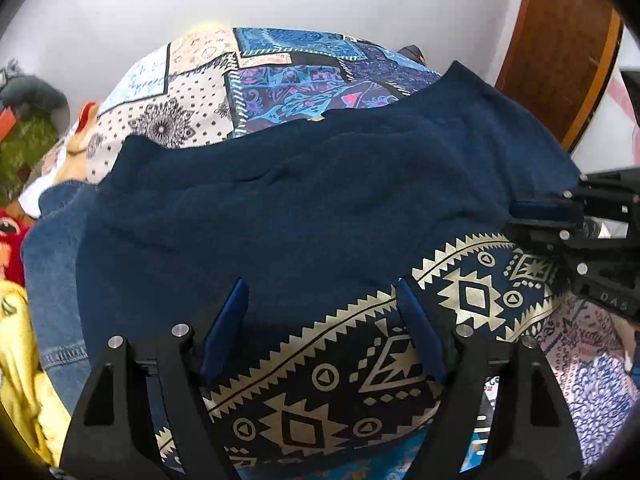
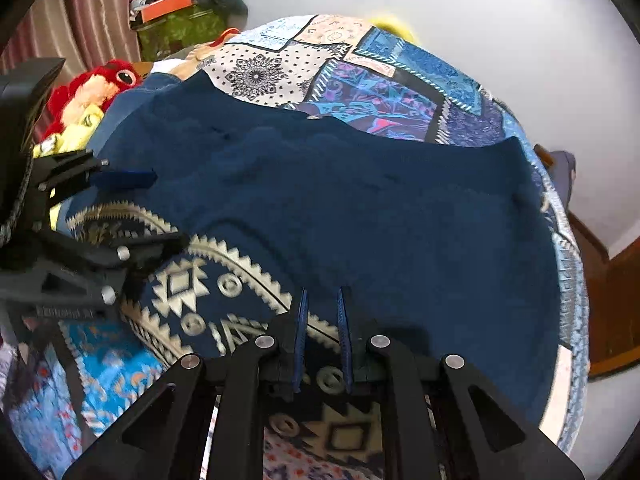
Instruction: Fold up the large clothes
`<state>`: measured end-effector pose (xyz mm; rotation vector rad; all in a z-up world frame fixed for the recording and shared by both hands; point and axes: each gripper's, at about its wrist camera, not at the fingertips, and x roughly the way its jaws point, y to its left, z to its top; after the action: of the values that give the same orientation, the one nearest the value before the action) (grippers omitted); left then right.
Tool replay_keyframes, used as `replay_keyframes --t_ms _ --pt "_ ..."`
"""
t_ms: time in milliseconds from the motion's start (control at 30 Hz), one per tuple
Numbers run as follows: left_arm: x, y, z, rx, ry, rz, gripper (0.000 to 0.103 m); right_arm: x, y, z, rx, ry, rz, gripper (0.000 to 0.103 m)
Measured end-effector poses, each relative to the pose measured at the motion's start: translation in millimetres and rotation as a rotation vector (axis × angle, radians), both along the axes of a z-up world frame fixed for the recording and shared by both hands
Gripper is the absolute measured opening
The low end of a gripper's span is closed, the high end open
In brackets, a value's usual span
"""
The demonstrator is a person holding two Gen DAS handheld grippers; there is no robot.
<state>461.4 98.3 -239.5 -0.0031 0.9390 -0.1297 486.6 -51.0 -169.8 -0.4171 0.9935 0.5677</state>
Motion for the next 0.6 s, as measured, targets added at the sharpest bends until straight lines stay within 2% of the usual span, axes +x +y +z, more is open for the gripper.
replay_keyframes --t_ms 200,400,500,567,600 --pt "-12 4 4 0.045 -0.016 0.008 0.078 -12 -16 1 -0.042 -0.076 -0.017 0.01" --pt "-31 21 9 0.031 -0.016 0.045 0.078 -14 -40 4 -0.004 -0.051 -0.039 0.01" --pt "-39 36 4 0.102 -0.002 0.11 0.078 -17 -56 2 -0.064 -0.096 -0.077 0.012" --pt "-45 55 -5 0.101 0.033 0.147 0.078 -15 -81 1 -0.048 -0.089 -0.139 0.046" --pt "-48 64 -8 0.106 0.047 0.174 0.078 -13 -89 2 -0.056 -0.105 -0.18 0.087"
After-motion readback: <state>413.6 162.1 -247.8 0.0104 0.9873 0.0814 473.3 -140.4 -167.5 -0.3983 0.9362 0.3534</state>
